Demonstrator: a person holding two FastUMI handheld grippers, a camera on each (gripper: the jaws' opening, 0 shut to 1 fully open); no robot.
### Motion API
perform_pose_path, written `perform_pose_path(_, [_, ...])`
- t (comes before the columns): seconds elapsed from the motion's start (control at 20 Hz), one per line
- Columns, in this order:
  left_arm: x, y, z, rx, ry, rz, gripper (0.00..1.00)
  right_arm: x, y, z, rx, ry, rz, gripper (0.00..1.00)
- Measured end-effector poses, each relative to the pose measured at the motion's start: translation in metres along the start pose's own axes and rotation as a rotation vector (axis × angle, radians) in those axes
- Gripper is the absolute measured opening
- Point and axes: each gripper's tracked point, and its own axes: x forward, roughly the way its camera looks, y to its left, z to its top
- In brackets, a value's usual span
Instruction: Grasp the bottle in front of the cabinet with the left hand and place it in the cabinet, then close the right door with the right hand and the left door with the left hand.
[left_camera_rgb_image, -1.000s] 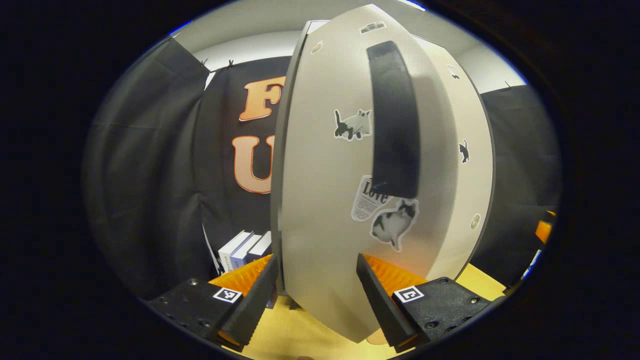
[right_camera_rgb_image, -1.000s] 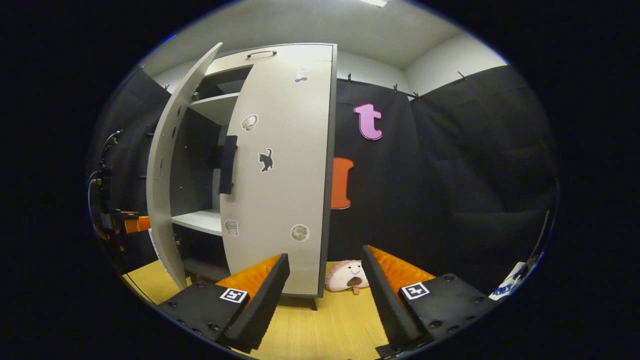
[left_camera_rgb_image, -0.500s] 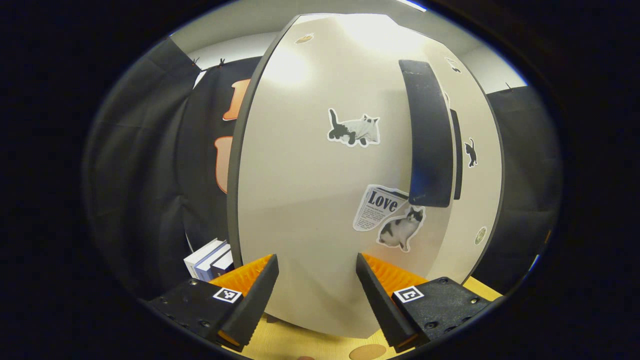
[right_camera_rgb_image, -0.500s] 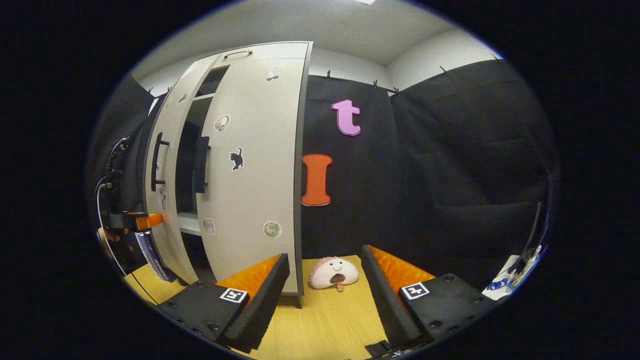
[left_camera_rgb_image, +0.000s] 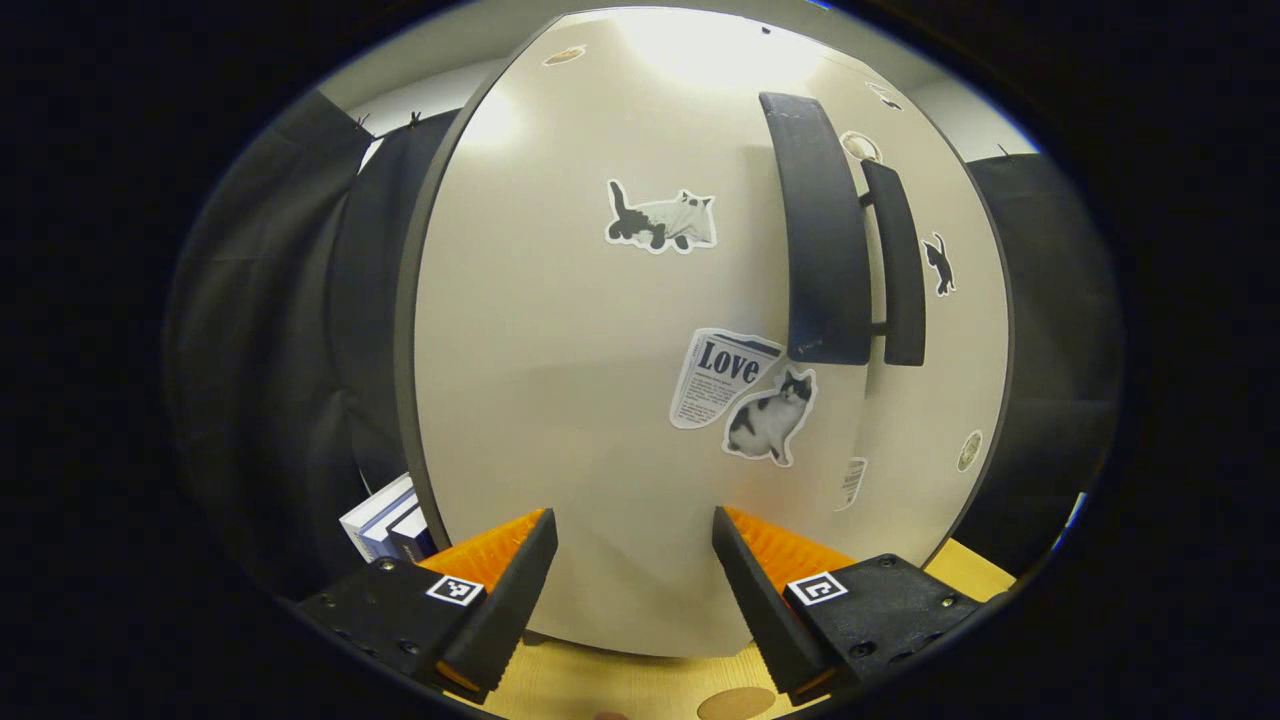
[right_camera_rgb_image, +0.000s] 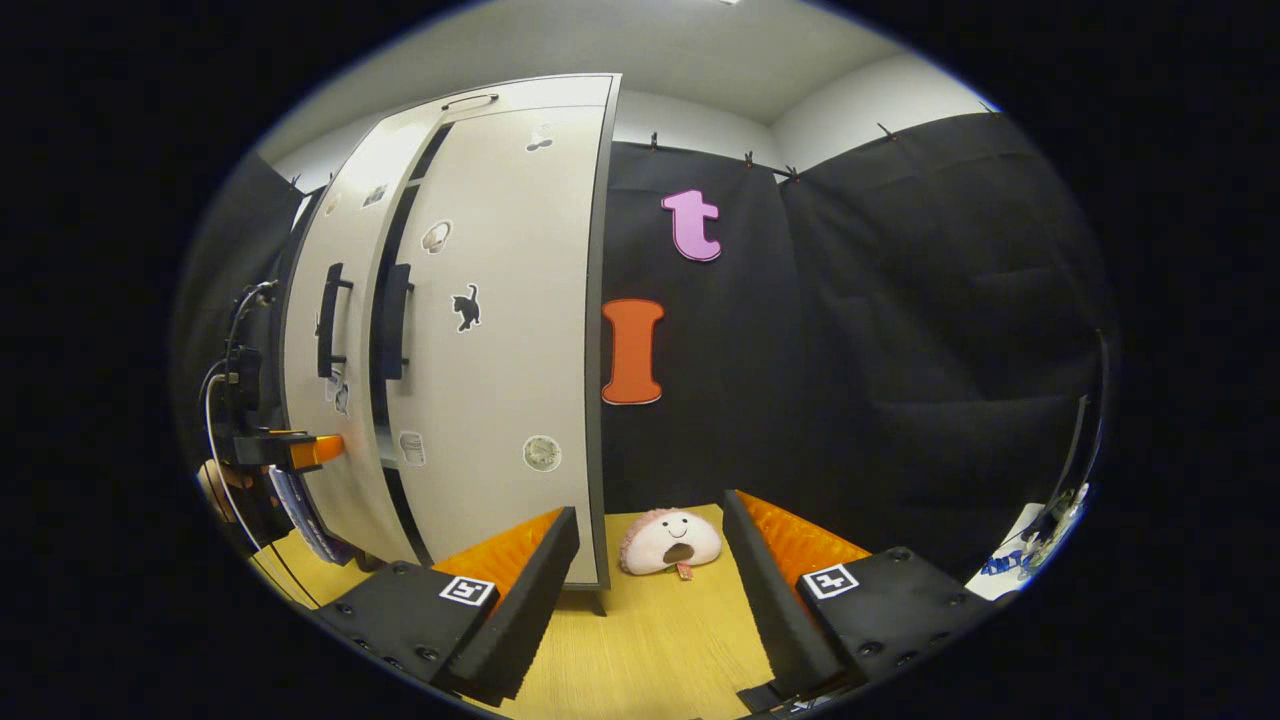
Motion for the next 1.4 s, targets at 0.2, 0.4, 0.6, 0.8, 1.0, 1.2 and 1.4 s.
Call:
perform_pose_path(0.2, [0.000,0.001,0.000,-0.013,0.007,-0.008,0.96,0.012,0.004,-0.002,0.001,0.012,0.003,0.95])
perform_pose_path(0.4, [0.000,0.004,-0.005,-0.017,0.040,-0.003,0.96,0.021,0.012,-0.006,0.005,0.035,0.024,0.95])
perform_pose_path(0.6, [-0.024,0.011,-0.004,-0.046,0.052,-0.012,0.96,0.028,0.022,-0.005,0.004,0.045,0.047,0.95])
perform_pose_path(0.8, [-0.056,0.022,0.017,-0.044,0.026,-0.014,0.96,0.031,0.029,-0.003,0.018,0.061,0.067,0.95])
perform_pose_path(1.0, [-0.098,0.023,0.049,-0.050,-0.016,-0.046,0.95,0.030,0.031,0.008,0.024,0.045,0.073,0.95])
perform_pose_path(1.2, [-0.139,0.020,0.072,-0.077,-0.056,-0.066,0.96,0.022,0.031,0.019,0.006,0.029,0.076,0.96])
perform_pose_path(1.4, [-0.174,0.018,0.098,-0.064,-0.101,-0.087,0.95,0.006,0.030,0.031,-0.002,0.019,0.082,0.95])
